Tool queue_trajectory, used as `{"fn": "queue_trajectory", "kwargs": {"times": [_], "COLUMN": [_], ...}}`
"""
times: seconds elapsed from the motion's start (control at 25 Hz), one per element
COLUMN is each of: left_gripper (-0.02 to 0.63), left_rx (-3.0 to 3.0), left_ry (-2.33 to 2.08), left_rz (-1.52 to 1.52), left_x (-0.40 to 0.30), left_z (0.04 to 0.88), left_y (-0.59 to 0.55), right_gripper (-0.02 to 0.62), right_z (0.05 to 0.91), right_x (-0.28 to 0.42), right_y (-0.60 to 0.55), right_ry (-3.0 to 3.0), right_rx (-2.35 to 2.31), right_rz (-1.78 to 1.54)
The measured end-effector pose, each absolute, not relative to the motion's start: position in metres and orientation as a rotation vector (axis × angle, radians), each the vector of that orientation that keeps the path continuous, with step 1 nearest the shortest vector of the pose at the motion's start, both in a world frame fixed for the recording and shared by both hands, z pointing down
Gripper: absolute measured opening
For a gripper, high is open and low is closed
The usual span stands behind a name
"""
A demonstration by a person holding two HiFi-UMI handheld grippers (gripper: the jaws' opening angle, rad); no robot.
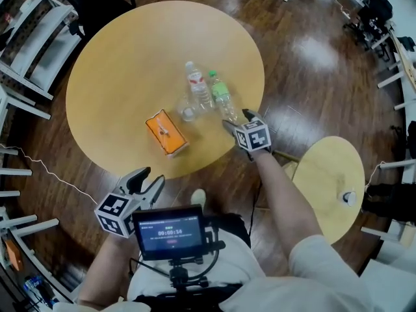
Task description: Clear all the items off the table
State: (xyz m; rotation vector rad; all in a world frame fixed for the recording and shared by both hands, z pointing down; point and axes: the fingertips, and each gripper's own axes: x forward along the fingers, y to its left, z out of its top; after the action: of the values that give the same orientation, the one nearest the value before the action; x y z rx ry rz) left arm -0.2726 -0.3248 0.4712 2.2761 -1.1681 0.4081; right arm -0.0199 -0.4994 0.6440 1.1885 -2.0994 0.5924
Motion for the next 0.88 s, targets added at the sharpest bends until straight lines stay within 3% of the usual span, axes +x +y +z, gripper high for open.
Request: {"fn": "queue_trajectory", "kwargs": {"times": [0.52, 0.88], "left_gripper": [0.196, 0.195], "left_rx": [2.375, 2.43], "left_ry": [-1.098, -1.081], "left_rz": [0.423, 0.393], "left_x": [-0.184, -0.074], "left_z": [0.456, 0.437], "left_y": [-0.3, -0.212], "right_gripper": [0.379, 0.378], "right_z": [0.58, 0.516], "right_x": [0.03, 0.13], "right_y": [-0.418, -0.239], "right_ry": [-2.229, -2.305], "right_rx": [1.212, 1.343], "right_rz": [0.512, 0.547]}}
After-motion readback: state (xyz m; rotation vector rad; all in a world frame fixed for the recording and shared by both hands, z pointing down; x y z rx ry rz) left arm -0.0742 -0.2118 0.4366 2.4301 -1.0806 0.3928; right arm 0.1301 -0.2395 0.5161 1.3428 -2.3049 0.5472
